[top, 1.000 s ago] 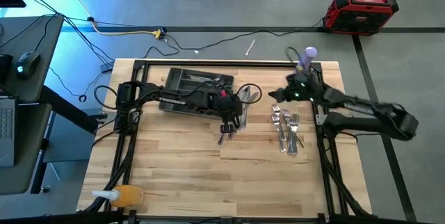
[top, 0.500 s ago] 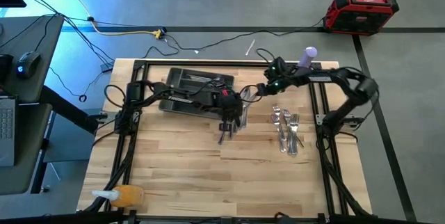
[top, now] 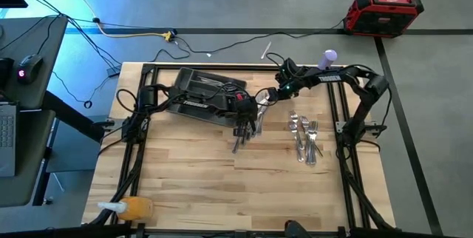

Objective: Sort silverware
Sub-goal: Put the silver knife into the organizing bin

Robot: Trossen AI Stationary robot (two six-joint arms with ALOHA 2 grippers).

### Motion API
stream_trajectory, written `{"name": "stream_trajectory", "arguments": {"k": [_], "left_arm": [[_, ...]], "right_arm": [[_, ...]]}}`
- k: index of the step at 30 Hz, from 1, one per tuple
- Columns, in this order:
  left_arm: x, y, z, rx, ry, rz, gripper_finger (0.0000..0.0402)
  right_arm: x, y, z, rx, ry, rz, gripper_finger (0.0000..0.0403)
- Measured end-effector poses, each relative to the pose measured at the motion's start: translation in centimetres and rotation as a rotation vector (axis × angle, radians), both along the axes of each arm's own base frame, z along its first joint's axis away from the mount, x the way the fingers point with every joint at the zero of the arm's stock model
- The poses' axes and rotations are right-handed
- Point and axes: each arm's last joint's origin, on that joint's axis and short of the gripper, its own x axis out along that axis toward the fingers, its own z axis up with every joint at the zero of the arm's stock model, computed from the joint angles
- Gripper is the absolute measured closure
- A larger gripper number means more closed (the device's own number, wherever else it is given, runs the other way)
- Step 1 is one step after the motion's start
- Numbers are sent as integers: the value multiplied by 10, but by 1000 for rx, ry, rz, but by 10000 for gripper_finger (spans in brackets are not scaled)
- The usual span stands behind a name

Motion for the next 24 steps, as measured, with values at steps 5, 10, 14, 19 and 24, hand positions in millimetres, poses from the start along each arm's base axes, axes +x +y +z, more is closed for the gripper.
{"name": "stream_trajectory", "arguments": {"k": [5, 10, 14, 19, 24], "left_arm": [[3, 2, 1, 4, -36, -2, 349], [4, 2, 2, 4, -53, 4, 349], [7, 3, 4, 3, -100, 45, 349], [6, -3, 35, 67, -131, 93, 359], [-14, -17, 74, -73, -74, 27, 371]], "right_arm": [[3, 1, 0, -19, -5, 5, 217], [6, 3, 0, -47, -2, 9, 225], [10, 7, 0, -100, 7, 68, 240], [9, 8, 6, -215, 51, 101, 255], [4, 7, 27, -336, 60, 96, 258]]}}
